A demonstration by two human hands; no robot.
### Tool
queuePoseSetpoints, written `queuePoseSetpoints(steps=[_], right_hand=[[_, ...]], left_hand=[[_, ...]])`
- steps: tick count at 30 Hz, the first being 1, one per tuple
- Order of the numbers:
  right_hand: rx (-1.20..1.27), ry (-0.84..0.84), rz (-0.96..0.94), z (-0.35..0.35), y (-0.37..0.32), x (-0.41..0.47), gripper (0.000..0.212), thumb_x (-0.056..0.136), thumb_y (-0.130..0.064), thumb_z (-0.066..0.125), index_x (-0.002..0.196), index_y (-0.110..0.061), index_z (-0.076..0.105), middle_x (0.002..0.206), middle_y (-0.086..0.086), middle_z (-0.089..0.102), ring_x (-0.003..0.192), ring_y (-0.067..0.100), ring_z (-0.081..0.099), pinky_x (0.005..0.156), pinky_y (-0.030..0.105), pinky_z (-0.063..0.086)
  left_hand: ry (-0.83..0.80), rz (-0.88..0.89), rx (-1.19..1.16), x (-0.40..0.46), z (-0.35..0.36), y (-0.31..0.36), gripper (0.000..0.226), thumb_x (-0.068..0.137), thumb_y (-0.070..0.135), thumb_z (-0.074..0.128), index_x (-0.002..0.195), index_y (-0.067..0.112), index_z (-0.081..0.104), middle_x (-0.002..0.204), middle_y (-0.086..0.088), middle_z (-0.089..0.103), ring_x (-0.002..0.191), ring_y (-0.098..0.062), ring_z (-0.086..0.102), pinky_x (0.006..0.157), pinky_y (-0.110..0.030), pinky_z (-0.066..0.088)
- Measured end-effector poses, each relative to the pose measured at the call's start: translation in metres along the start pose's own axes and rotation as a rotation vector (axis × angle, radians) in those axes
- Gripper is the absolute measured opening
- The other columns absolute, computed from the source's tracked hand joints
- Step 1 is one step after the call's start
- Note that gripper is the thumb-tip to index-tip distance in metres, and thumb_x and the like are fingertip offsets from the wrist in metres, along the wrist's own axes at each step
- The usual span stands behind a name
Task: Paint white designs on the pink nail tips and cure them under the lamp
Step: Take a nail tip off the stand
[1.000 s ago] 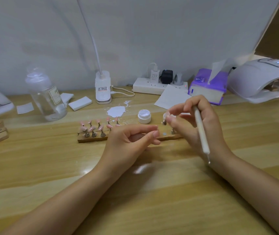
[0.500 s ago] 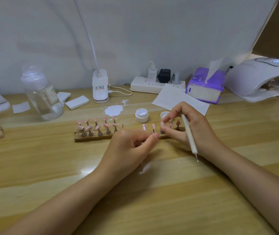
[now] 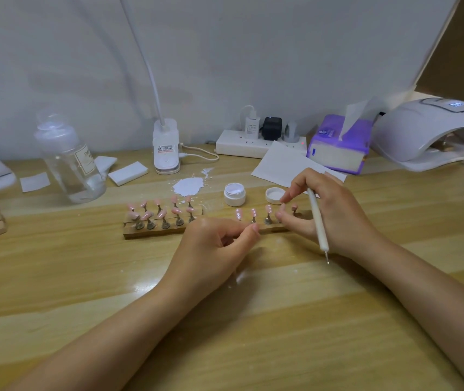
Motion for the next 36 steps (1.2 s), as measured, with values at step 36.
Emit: queuePoseSetpoints(steps=[36], right_hand=[[0.506,0.041,0.058,0.012,-0.034,-0.009,0.030,0.070,-0.016,0.074,0.075,-0.033,0.050,0.080,-0.007,0.067,0.080,0.004,0.062,0.065,0.012,0.043]], left_hand=[[0.070,0.072,-0.172,-0.003,-0.006,0.014,0.022,0.073,0.013,0.073,0.089,0.022,0.060,0.080,0.004,0.065,0.043,-0.016,0.054,0.042,-0.023,0.046]])
Point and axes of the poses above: each hand's wrist, its own x-axis towards the middle knuckle, its own z-axis out of the palm, y = z × x, the point moved 6 cm from there along x, towards the middle knuckle
